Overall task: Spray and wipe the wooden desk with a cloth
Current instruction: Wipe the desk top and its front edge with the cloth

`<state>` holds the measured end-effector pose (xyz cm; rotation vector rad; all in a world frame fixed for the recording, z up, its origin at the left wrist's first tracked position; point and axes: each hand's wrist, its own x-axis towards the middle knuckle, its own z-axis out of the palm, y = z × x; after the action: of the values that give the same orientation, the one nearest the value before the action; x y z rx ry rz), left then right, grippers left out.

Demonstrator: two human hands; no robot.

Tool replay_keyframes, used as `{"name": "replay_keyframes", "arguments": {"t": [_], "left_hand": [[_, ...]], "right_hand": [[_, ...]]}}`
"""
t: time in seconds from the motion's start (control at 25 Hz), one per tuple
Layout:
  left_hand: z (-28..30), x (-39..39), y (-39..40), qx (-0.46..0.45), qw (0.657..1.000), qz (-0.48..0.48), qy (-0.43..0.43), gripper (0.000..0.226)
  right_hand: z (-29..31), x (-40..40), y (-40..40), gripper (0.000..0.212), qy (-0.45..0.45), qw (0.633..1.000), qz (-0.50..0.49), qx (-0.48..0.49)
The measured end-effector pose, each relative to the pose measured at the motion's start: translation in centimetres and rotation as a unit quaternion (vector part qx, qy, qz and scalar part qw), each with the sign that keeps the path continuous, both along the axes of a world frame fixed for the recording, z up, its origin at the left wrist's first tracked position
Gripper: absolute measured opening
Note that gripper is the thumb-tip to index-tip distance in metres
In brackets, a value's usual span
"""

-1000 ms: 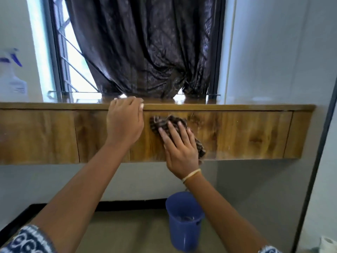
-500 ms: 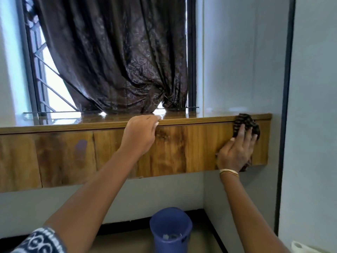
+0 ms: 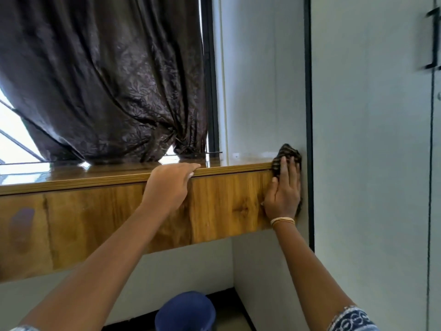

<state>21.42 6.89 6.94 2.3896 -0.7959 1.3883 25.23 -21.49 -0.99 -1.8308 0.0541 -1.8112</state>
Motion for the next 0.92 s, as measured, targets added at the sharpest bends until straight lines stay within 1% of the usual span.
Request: {"name": "replay_keyframes", "arguments": {"t": [0.12,0.24,0.28,0.36,0.44,0.48,0.52,0.6,0.64,0.68,0.72,0.76,0.84,0.88,0.92], "left_hand": [[0.2,0.1,-0.1,0.008,1.0,0.004,0.007,0.035],[0.3,0.5,0.2,0.0,1.0,0.004,0.029,0.036],[0.3,0.6,0.2,-0.004,0.999,0.001,0.034,0.036],[0.2,0.6,0.2,-0.007,0.999,-0.006,0.031,0.035],[0.2,0.5,0.3,-0.006,1.0,-0.008,0.018,0.035],[0.2,0.5,0.3,-0.004,1.0,-0.008,0.013,0.036],[0.2,0.5,0.3,-0.002,1.0,-0.007,0.011,0.036],[0.3,0.3,0.2,-0.001,1.0,-0.008,0.008,0.036],[0.2,0.3,0.2,-0.001,1.0,-0.01,0.005,0.036],[0.1,0.4,0.2,0.001,1.0,-0.012,0.001,0.035],[0.1,0.6,0.2,0.005,1.0,-0.015,-0.004,0.035],[0.1,0.7,0.3,0.012,1.0,-0.017,-0.005,0.036],[0.4,0.6,0.7,0.047,0.998,-0.029,0.025,0.039],[0.5,0.4,1.3,0.077,0.995,-0.034,0.045,0.041],[0.4,0.0,2.7,0.105,0.993,-0.027,0.054,0.045]], "right_hand": [[-1.0,0.2,0.9,0.054,-0.002,0.999,0.009,0.054],[-4.5,-0.1,2.1,0.052,0.03,0.993,0.008,0.111],[-4.7,-0.1,2.4,0.052,0.032,0.992,0.004,0.121],[-3.0,-0.1,3.4,0.051,0.028,0.986,0.004,0.162],[0.1,-0.2,4.8,0.053,0.021,0.977,0.016,0.213],[1.2,-0.1,5.0,0.053,0.017,0.976,0.02,0.214],[1.6,0.0,4.9,0.053,0.013,0.981,0.018,0.195],[0.8,0.2,3.6,0.053,-0.001,0.992,0.002,0.126],[0.1,0.3,3.0,0.053,-0.004,0.994,0.003,0.107],[-0.6,0.4,2.8,0.053,-0.004,0.993,0.007,0.115],[-1.2,0.5,3.3,0.053,0.0,0.989,0.002,0.149],[-1.2,0.6,4.5,0.053,0.009,0.978,-0.01,0.206],[-0.5,0.2,8.0,0.054,0.027,0.946,-0.016,0.322],[-0.1,-0.1,9.7,0.054,0.032,0.94,-0.016,0.338],[0.2,-0.3,11.2,0.054,0.031,0.946,-0.013,0.322]]}}
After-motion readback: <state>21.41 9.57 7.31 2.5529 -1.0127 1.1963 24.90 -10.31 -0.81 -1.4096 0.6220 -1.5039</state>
